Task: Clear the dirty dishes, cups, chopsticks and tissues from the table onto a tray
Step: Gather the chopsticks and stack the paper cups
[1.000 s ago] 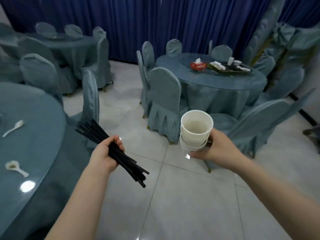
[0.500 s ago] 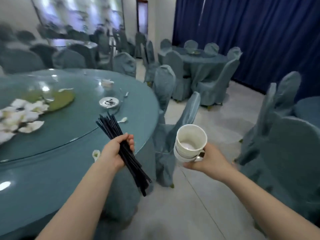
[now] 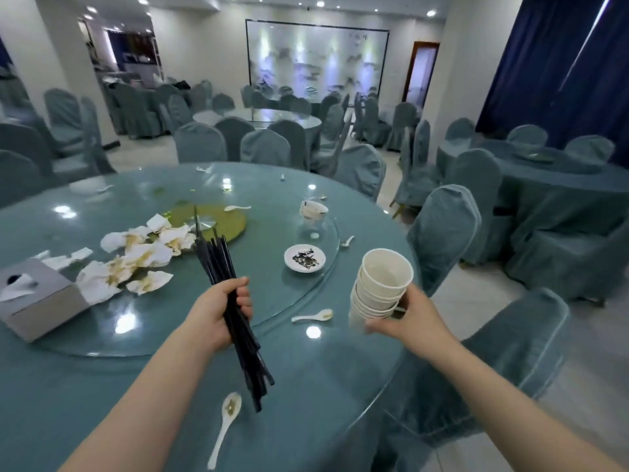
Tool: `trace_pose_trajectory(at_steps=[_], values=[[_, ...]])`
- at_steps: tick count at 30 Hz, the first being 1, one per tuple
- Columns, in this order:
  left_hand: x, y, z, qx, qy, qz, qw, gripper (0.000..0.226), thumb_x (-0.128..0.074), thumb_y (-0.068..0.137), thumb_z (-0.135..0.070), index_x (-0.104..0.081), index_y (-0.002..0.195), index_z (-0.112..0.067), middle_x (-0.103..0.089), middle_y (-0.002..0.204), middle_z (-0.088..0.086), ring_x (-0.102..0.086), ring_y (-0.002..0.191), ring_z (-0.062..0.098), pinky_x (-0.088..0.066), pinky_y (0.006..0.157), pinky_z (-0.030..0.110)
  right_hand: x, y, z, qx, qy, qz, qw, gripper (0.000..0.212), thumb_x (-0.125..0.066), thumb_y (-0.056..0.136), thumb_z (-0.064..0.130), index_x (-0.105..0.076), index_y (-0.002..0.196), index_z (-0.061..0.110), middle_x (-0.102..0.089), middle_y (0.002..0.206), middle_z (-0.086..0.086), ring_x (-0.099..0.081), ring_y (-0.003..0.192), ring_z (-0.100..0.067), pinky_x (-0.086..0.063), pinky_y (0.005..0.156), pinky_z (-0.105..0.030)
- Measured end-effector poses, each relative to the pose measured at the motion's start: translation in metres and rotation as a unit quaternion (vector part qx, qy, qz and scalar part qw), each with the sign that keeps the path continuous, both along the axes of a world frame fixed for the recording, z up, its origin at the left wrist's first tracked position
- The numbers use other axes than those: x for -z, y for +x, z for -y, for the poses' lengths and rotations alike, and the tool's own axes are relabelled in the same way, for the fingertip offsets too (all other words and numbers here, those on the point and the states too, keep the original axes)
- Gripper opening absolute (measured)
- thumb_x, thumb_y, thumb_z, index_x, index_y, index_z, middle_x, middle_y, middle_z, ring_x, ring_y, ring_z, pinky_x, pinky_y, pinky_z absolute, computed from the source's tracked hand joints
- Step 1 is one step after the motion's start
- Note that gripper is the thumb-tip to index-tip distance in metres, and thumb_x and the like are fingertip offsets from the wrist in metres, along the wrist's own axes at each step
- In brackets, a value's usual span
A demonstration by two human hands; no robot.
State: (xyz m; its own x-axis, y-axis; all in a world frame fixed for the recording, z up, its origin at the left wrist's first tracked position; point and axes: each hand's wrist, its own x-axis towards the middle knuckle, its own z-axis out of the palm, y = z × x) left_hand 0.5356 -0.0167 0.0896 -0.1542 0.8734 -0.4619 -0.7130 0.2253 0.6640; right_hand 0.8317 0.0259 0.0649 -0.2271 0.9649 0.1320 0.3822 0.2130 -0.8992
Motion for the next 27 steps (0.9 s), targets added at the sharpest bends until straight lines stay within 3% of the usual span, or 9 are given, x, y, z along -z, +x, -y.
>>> trace_pose_trajectory(at_steps=[2,4,13,15,17,22,25,27], values=[[0.001,-0.014,-0.025,-0.01,-0.01,-0.007,1.0,0.021,-0.043,0.095,-0.01,-0.043,0.075,-0.016,-0.035,0.038,-0.008,-0.031,0.026,0.003,-0.027,0.029,0.009,0.012,-0.009,-0.045,0.014,0.001,-0.011,1.0,0.066,-0.09,0.053,0.014,-0.055,0.105,0.036,-0.068,0.097,0.019,-0.063,0.089,0.006,-0.047,0.073,-0.01],[0.005,-0.031,-0.055,-0.037,-0.013,-0.024,0.999,0.023,-0.042,0.095,-0.01,-0.04,0.073,-0.018,-0.032,0.037,-0.009,-0.029,0.025,0.003,-0.026,0.028,0.01,0.032,-0.025,-0.097,0.011,-0.008,-0.038,0.999,0.061,-0.088,0.056,0.011,-0.056,0.1,0.037,-0.067,0.095,0.02,-0.062,0.087,0.004,-0.045,0.069,-0.01],[0.053,-0.078,-0.194,-0.153,-0.118,-0.124,0.973,0.013,-0.048,0.094,-0.01,-0.049,0.081,-0.013,-0.04,0.042,-0.006,-0.033,0.028,0.005,-0.029,0.031,0.011,0.104,-0.113,-0.323,-0.035,-0.096,-0.07,0.992,0.061,-0.086,0.058,0.001,-0.055,0.105,0.026,-0.068,0.098,0.003,-0.063,0.088,-0.016,-0.049,0.079,-0.033],[0.064,-0.092,-0.228,-0.169,-0.146,-0.158,0.962,0.014,-0.051,0.093,-0.01,-0.05,0.08,-0.012,-0.043,0.043,-0.005,-0.036,0.03,0.006,-0.032,0.032,0.013,0.107,-0.126,-0.37,-0.027,-0.108,-0.059,0.992,0.056,-0.087,0.056,0.004,-0.055,0.095,0.029,-0.068,0.094,0.004,-0.064,0.086,-0.016,-0.051,0.079,-0.034],[0.075,-0.113,-0.263,-0.179,-0.168,-0.194,0.95,0.016,-0.053,0.093,-0.011,-0.049,0.078,-0.012,-0.045,0.046,-0.003,-0.038,0.032,0.008,-0.034,0.033,0.015,0.111,-0.138,-0.417,-0.028,-0.11,-0.056,0.992,0.055,-0.087,0.055,0.006,-0.053,0.089,0.033,-0.067,0.092,0.008,-0.063,0.081,-0.005,-0.049,0.073,-0.028],[0.101,-0.182,-0.349,-0.188,-0.22,-0.299,0.909,0.012,-0.055,0.093,-0.011,-0.049,0.083,-0.01,-0.048,0.058,0.004,-0.042,0.04,0.012,-0.038,0.037,0.019,0.139,-0.164,-0.497,-0.035,-0.128,-0.036,0.991,0.063,-0.088,0.055,0.019,-0.056,0.109,0.025,-0.069,0.101,0.003,-0.066,0.094,-0.021,-0.053,0.086,-0.044],[0.117,-0.225,-0.403,-0.184,-0.236,-0.382,0.874,0.015,-0.055,0.092,-0.009,-0.048,0.079,-0.01,-0.049,0.061,0.006,-0.042,0.043,0.015,-0.036,0.039,0.022,0.154,-0.191,-0.527,-0.067,-0.131,-0.04,0.988,0.067,-0.086,0.05,0.038,-0.057,0.109,0.027,-0.07,0.1,0.005,-0.066,0.095,-0.019,-0.054,0.085,-0.048],[0.128,-0.252,-0.434,-0.178,-0.254,-0.429,0.848,0.01,-0.056,0.09,-0.009,-0.049,0.082,-0.008,-0.05,0.063,0.007,-0.043,0.046,0.018,-0.036,0.041,0.025,0.163,-0.209,-0.539,-0.078,-0.122,-0.047,0.988,0.065,-0.086,0.05,0.039,-0.057,0.109,0.033,-0.07,0.1,0.01,-0.067,0.093,-0.012,-0.055,0.083,-0.045]])
